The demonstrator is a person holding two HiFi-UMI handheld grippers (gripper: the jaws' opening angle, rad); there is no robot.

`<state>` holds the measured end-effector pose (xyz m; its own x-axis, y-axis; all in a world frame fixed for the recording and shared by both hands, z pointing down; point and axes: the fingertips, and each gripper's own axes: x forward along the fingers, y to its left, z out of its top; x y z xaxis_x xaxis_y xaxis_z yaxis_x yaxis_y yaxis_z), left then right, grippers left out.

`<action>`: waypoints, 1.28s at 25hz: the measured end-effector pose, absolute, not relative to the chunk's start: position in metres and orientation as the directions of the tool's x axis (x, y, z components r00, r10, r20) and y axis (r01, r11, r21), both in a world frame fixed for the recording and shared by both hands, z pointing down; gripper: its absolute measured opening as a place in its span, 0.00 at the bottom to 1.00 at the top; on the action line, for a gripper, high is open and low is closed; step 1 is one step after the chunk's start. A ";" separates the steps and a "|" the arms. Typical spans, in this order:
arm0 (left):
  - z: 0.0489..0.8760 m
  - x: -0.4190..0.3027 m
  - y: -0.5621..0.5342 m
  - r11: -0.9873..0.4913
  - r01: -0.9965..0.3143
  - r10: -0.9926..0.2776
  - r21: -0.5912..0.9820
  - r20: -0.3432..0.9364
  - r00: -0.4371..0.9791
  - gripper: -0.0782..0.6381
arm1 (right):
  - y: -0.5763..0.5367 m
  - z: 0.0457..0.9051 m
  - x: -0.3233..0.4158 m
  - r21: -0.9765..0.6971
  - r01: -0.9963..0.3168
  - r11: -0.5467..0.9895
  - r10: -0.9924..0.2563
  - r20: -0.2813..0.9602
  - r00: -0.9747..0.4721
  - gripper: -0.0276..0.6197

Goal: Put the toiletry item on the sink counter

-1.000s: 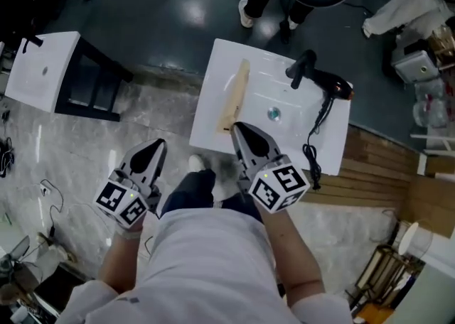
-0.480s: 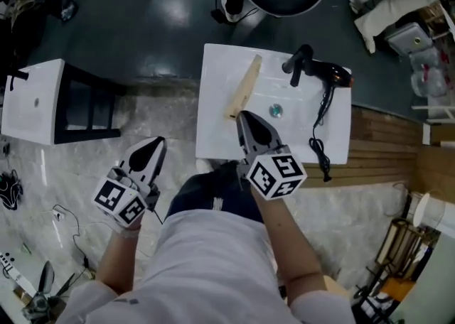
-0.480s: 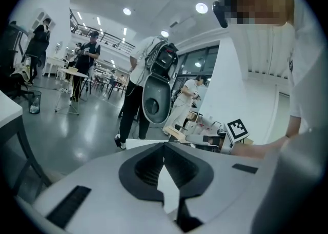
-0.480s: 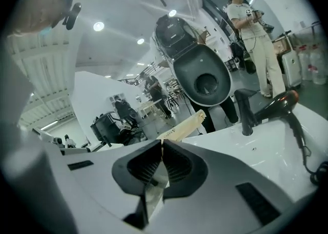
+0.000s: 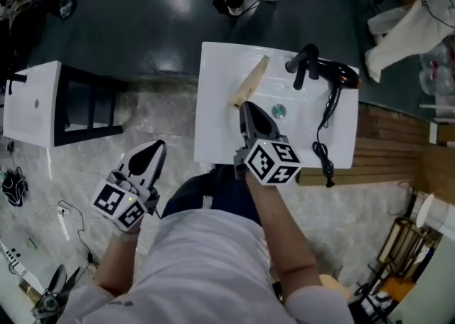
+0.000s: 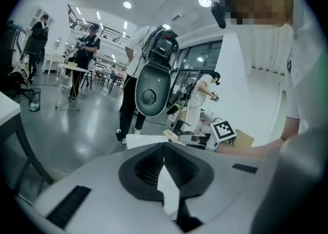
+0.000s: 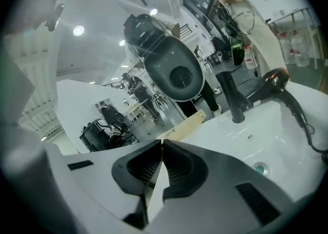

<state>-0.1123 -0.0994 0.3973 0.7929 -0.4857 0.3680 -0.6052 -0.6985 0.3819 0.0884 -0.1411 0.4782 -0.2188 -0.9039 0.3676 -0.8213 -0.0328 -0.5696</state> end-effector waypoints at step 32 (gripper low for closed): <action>0.449 -0.129 -0.100 -0.575 -0.711 -0.531 0.404 0.478 0.700 0.13 | -0.242 0.578 0.083 -0.699 -0.673 -0.241 -0.880 0.449 -0.151 0.09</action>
